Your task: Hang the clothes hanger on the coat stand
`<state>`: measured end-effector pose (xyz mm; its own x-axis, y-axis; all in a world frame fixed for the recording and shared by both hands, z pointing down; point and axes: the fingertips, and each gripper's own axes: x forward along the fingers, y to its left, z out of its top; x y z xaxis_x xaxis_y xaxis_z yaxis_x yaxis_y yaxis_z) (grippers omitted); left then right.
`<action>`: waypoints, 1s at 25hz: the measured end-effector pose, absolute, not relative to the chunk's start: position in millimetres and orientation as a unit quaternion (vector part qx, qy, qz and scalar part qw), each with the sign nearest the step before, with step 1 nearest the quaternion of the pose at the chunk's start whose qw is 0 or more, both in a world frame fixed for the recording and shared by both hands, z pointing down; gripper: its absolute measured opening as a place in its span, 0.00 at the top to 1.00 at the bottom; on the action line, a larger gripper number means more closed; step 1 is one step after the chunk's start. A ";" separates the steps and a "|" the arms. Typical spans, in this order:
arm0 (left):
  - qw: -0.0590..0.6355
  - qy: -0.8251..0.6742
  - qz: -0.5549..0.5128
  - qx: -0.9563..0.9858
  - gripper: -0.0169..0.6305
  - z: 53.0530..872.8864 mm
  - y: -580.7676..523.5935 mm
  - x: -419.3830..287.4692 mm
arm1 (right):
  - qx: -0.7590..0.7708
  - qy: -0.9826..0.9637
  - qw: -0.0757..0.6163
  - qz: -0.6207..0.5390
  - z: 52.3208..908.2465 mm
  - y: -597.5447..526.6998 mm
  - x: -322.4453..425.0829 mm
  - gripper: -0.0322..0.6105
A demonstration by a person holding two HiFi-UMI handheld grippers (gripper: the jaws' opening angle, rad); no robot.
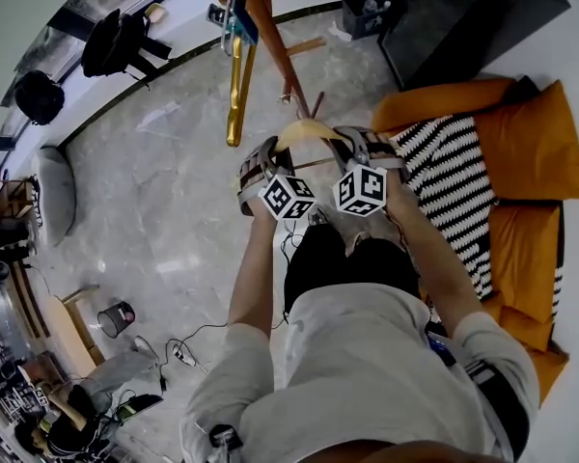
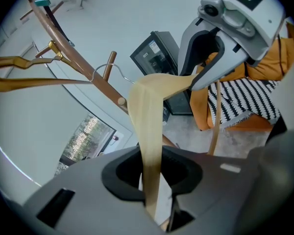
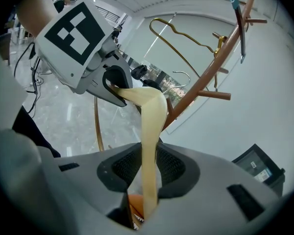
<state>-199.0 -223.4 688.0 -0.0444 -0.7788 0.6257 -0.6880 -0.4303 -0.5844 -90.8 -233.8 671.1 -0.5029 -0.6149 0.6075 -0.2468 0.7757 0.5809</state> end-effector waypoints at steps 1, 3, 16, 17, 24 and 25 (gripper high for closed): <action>0.044 0.531 -0.492 -0.689 0.84 691.4 -224.8 -200.1 | 0.255 -0.841 0.427 -0.214 674.7 -235.3 -91.8 0.82; 0.040 0.531 -0.495 -0.687 0.84 697.0 -227.4 -202.1 | 0.252 -0.842 0.427 -0.212 680.4 -238.4 -93.8 0.82; 0.028 0.538 -0.505 -0.674 0.84 725.4 -246.5 -212.0 | 0.250 -0.840 0.432 -0.212 711.5 -260.6 -103.5 0.82; 0.027 0.537 -0.506 -0.674 0.84 729.5 -247.6 -213.4 | 0.249 -0.840 0.433 -0.211 715.3 -261.6 -104.7 0.82; 0.029 0.538 -0.508 -0.672 0.84 749.6 -262.9 -217.4 | 0.252 -0.837 0.440 -0.206 735.5 -275.1 -108.0 0.82; 0.029 0.540 -0.506 -0.672 0.84 751.2 -265.8 -217.6 | 0.253 -0.837 0.440 -0.207 737.1 -277.9 -108.3 0.81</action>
